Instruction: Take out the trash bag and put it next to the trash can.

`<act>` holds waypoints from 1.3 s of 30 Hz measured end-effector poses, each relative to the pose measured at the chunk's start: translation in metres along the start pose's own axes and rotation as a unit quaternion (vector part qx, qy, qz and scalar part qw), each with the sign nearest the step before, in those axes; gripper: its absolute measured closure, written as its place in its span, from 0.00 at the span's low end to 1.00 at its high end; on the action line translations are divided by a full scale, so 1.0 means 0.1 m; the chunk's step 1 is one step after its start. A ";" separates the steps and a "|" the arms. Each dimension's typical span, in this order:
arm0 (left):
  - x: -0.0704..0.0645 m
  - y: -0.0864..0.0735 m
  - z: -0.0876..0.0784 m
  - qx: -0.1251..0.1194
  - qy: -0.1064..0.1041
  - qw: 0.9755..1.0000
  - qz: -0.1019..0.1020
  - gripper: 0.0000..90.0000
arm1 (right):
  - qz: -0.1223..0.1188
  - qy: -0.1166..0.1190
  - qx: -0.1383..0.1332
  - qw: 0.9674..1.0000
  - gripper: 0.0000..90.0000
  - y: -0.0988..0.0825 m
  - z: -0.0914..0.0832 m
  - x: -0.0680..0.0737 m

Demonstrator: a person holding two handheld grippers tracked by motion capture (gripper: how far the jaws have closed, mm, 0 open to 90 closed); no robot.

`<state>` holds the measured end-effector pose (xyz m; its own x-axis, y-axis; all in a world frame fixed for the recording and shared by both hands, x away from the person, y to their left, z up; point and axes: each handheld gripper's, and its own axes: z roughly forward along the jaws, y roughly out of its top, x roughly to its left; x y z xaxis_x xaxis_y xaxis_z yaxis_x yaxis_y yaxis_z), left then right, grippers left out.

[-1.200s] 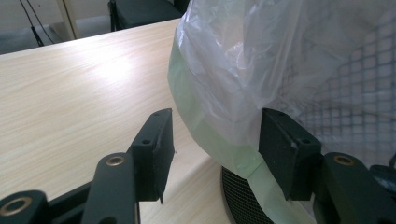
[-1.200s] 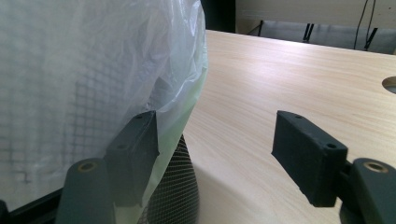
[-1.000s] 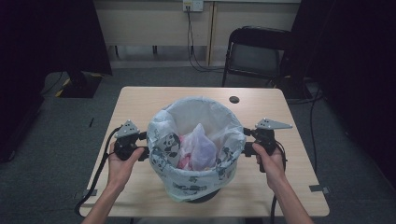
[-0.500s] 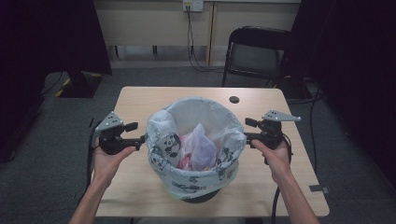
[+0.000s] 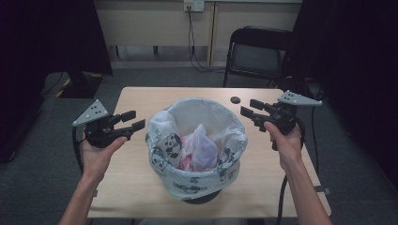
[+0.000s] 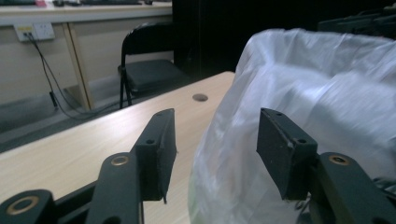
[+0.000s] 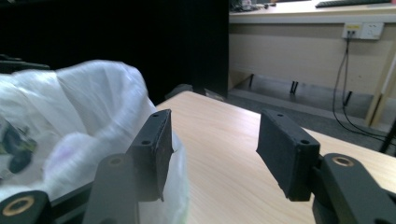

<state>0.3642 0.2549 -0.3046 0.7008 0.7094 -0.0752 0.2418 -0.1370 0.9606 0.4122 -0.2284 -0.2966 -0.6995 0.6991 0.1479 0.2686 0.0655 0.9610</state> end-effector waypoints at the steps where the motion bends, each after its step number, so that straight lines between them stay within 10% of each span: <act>1: -0.02 0.03 -0.02 -0.003 -0.001 1.000 0.004 0.52 | 0.000 0.000 0.000 1.000 0.50 0.00 0.00 0.00; 20: -0.33 0.17 0.04 -0.002 -0.081 0.997 0.013 0.35 | -0.048 0.120 0.009 0.992 0.32 0.33 0.13 0.81; 24: -0.37 0.16 0.08 -0.005 -0.087 0.996 0.022 0.48 | -0.067 0.118 0.022 0.990 0.31 0.40 0.19 0.93; 31: -0.41 0.23 0.01 -0.019 -0.064 0.997 0.043 0.99 | -0.092 0.134 0.020 0.986 0.29 0.68 0.26 1.18; 39: -0.45 0.35 -0.04 -0.056 -0.102 0.993 0.034 1.00 | -0.120 0.182 0.055 0.974 0.24 0.84 0.62 1.56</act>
<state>0.3390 0.2211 -0.2664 0.8376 0.5440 -0.0505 0.1213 -0.0950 0.9881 0.3669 -0.0694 -0.2069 -0.9339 0.3573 0.0146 0.1242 0.2860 0.9501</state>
